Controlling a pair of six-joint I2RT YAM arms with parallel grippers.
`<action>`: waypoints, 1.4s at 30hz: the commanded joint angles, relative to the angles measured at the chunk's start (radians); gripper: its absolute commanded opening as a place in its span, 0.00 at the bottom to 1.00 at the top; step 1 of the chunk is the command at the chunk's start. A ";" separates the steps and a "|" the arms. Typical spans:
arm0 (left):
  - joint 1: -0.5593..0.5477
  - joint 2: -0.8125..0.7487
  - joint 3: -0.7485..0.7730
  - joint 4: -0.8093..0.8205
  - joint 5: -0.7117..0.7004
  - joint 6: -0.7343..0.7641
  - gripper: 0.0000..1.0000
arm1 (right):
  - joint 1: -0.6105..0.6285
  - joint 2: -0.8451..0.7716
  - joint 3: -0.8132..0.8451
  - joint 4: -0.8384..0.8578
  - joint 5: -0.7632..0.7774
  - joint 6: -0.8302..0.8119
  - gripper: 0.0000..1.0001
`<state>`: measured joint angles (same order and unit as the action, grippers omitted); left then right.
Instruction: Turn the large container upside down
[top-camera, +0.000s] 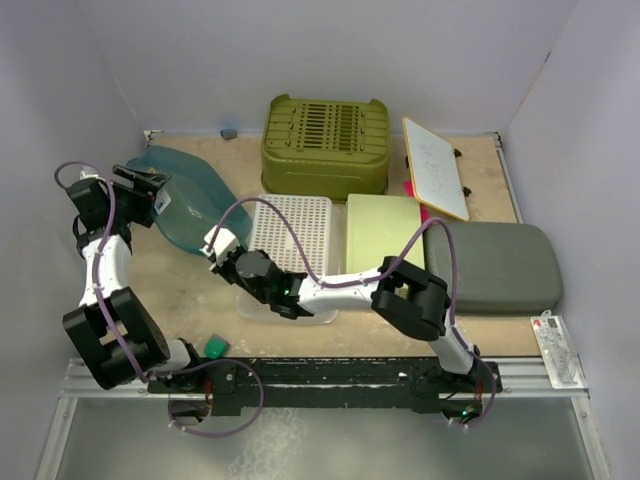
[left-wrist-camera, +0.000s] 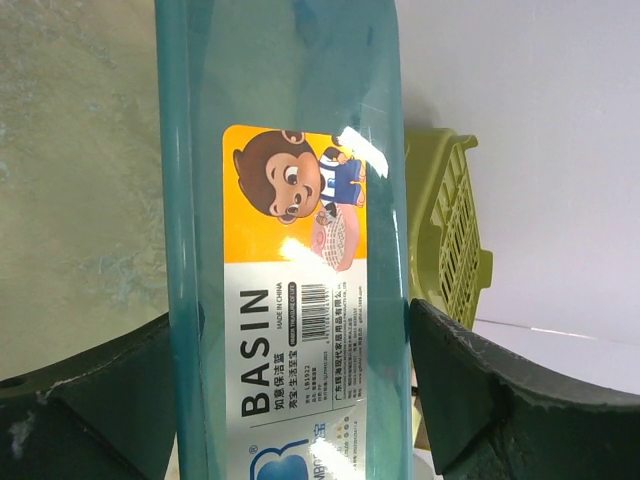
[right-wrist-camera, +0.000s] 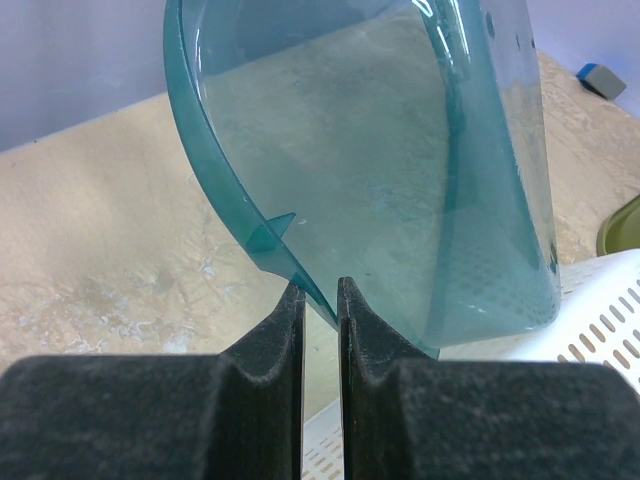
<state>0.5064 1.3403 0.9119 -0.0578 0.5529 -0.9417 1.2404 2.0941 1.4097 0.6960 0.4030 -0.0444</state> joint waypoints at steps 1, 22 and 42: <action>-0.011 0.007 -0.016 -0.179 0.008 -0.006 0.79 | -0.078 -0.055 0.069 0.223 0.182 0.063 0.02; -0.019 -0.102 0.062 -0.029 0.085 -0.103 0.79 | -0.119 -0.024 0.078 0.085 0.070 0.249 0.00; -0.069 -0.176 0.195 -0.142 0.010 -0.021 0.79 | -0.097 0.019 0.128 0.009 -0.005 0.161 0.00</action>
<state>0.4740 1.2011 0.9997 -0.1711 0.5896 -1.0504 1.1385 2.1086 1.4864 0.6781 0.4225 0.1448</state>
